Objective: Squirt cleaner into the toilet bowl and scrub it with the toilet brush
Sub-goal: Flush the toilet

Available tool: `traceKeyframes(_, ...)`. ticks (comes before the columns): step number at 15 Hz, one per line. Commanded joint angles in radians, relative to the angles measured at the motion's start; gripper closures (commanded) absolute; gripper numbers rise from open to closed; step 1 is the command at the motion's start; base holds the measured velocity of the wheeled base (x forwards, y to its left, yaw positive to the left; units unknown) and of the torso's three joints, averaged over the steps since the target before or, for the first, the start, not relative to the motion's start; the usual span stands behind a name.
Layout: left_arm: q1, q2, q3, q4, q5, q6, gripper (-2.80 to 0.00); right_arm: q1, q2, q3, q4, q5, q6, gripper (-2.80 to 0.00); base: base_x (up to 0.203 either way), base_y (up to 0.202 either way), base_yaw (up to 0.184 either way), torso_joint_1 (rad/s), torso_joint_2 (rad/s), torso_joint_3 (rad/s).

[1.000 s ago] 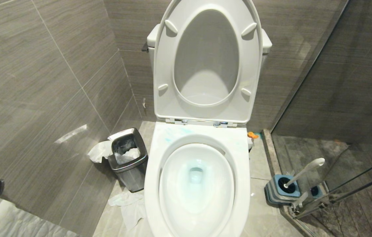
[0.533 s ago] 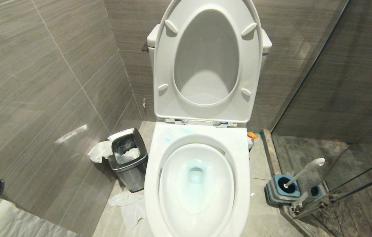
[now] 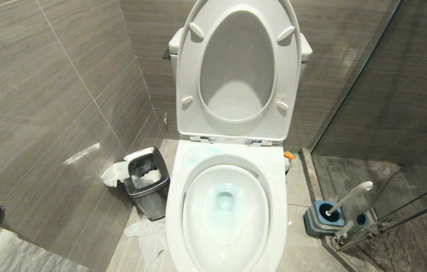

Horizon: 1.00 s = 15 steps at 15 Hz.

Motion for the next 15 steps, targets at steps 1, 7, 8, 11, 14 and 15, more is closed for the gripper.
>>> traceKeyframes(1, 0.000, 0.000, 0.001, -0.003, -0.005, 0.012, 0.00, -0.001, 0.002, 0.000, 0.000, 0.000, 0.000, 0.00, 0.000, 0.000, 0.000, 0.000, 0.00, 0.000)
traceKeyframes(7, 0.000, 0.000, -0.024, 0.005, -0.045, 0.079, 0.00, 0.000, 0.002, 0.000, 0.000, 0.000, -0.001, 0.00, 0.000, 0.000, 0.000, 0.000, 0.00, 0.000)
traceKeyframes(8, 0.000, 0.000, -0.029, 0.007, -0.059, 0.077, 0.00, 0.001, 0.002, 0.000, 0.000, 0.000, -0.001, 0.00, 0.000, 0.000, 0.000, 0.000, 0.00, 0.000)
traceKeyframes(11, 0.000, 0.000, -0.062, 0.018, -0.066, 0.079, 0.00, -0.001, 0.002, 0.000, 0.000, 0.000, 0.000, 0.00, 0.000, 0.000, 0.000, 0.000, 0.00, 0.000)
traceKeyframes(14, 0.000, 0.008, -0.109, 0.047, -0.076, 0.082, 0.00, -0.001, 0.002, 0.000, 0.000, 0.000, 0.000, 0.00, 0.000, 0.000, 0.000, 0.000, 0.00, 0.000)
traceKeyframes(15, 0.000, 0.025, -0.134, 0.054, -0.092, 0.088, 0.00, -0.001, 0.002, 0.000, 0.000, 0.000, -0.001, 0.00, 0.000, 0.000, 0.000, 0.000, 0.00, 0.000)
